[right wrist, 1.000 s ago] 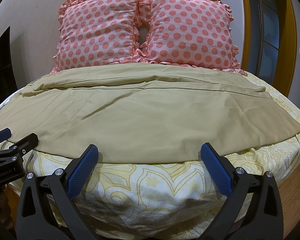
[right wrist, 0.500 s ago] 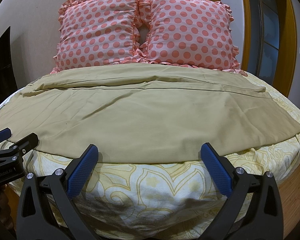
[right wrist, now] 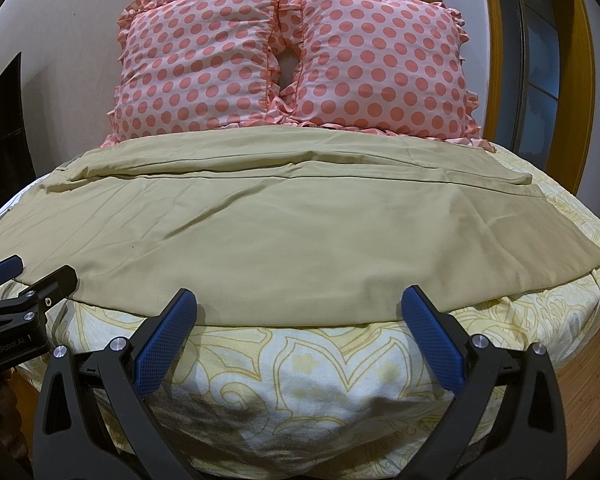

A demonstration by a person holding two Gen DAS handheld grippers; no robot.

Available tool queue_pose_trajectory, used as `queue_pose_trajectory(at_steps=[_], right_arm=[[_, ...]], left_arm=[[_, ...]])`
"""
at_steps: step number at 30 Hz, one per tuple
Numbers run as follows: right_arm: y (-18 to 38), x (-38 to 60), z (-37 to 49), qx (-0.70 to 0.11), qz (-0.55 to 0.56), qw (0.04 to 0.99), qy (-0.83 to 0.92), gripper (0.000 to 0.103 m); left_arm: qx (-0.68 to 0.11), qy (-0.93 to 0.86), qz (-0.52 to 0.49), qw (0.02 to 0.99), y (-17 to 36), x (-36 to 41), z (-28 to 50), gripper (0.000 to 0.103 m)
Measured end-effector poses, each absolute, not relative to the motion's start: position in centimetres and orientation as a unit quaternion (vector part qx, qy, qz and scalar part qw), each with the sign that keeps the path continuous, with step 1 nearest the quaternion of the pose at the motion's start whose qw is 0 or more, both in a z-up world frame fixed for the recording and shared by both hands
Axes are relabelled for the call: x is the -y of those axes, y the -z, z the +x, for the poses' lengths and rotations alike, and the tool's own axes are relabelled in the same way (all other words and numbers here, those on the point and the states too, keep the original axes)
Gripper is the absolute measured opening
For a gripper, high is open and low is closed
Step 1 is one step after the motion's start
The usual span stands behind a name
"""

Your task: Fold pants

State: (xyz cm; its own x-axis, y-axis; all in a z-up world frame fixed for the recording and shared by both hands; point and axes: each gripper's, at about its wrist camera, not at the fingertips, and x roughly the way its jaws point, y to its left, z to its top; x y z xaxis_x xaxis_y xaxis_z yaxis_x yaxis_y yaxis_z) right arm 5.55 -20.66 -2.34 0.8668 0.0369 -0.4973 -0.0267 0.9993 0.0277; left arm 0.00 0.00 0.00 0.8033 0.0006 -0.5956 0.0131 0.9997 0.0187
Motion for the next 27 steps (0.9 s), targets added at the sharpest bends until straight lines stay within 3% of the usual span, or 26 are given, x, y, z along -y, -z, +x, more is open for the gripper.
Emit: queue_pose_trajectory(at_steps=[9, 12, 19, 27], right_arm=[[1.6, 21.3, 5.9, -0.279, 0.017, 0.96, -0.035, 0.102], [-1.6, 23.9, 6.8, -0.256, 0.053, 0.965, -0.025, 0.102], [-7.2, 32.5, 19.5, -0.289, 0.129, 0.946, 0.073, 0.101], [-5.8, 41.5, 36.1, -0.357, 0.18, 0.883, 0.246, 0.09]], left_arm=[[-0.32, 0.013, 0.011, 0.947, -0.2, -0.2, 0.1, 0.101], [-0.333, 0.021, -0.006, 0.943, -1.0, -1.0, 1.0, 0.101], [-0.318, 0.0, -0.035, 0.947, -4.1, -3.3, 4.4, 0.101], [-0.293, -0.012, -0.001, 0.956, -6.6, -3.3, 8.7, 0.101]])
